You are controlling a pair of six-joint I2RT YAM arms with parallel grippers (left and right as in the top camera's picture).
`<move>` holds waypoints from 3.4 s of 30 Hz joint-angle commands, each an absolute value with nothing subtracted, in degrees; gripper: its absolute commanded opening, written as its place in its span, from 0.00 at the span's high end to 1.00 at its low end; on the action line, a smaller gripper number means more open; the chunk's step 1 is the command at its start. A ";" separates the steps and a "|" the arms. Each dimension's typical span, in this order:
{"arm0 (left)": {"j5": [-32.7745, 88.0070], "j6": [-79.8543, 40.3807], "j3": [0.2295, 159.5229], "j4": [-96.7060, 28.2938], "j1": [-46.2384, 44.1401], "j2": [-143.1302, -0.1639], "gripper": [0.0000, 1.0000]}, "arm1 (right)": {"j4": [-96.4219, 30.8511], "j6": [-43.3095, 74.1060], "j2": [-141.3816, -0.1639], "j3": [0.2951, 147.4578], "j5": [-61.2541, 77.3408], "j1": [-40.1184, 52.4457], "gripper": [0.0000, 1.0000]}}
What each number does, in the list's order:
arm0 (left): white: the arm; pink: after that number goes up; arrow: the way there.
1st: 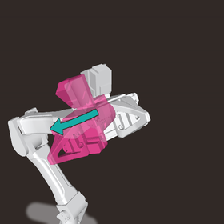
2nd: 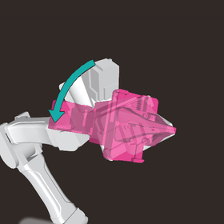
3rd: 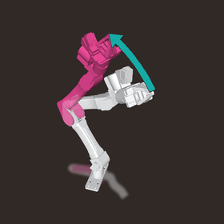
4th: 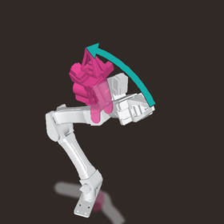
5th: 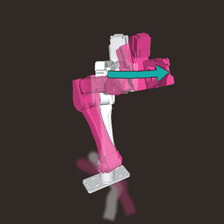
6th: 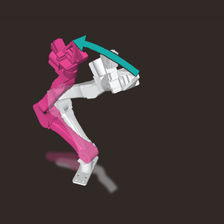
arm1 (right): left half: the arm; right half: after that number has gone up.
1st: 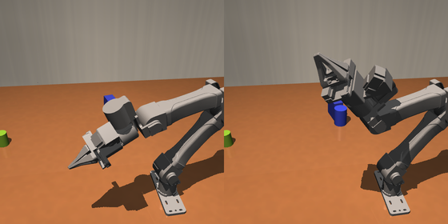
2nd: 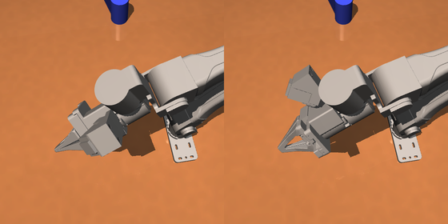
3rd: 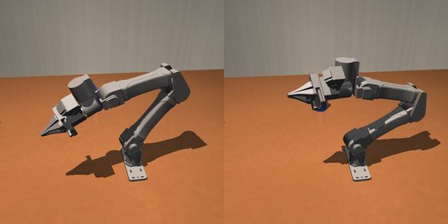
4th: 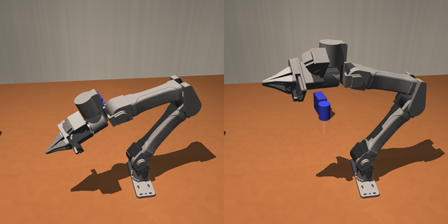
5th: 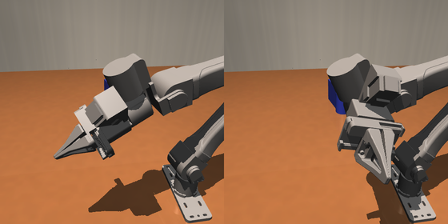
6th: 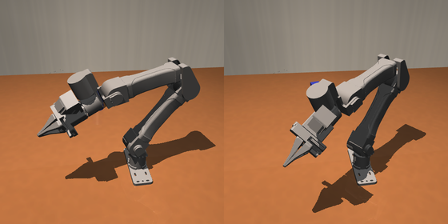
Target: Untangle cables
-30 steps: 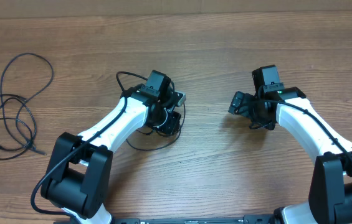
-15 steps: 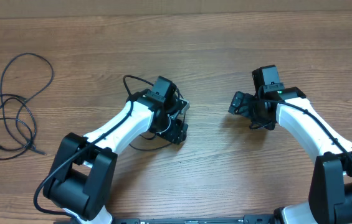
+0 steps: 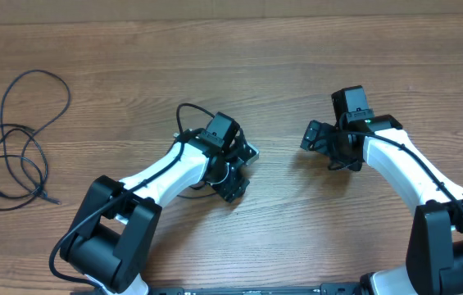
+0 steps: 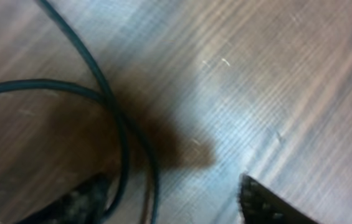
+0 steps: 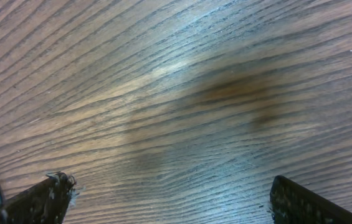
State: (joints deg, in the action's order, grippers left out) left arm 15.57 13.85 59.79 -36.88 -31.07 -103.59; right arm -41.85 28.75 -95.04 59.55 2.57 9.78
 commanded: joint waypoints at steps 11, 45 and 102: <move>18.70 18.17 59.29 -40.42 -33.52 -103.83 0.48 | -41.67 29.15 -95.29 59.20 2.00 9.82 0.00; 16.05 12.84 55.75 -38.68 -33.56 -103.83 0.61 | -41.67 29.17 -95.29 59.20 2.00 9.82 0.00; -0.60 -0.10 56.36 -38.35 -34.63 -101.21 0.96 | -41.67 29.17 -95.29 59.20 2.00 9.82 0.00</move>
State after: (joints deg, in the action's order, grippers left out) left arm 4.71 4.40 55.22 -36.62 -35.51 -100.73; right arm -41.85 28.75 -95.04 59.55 2.52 9.80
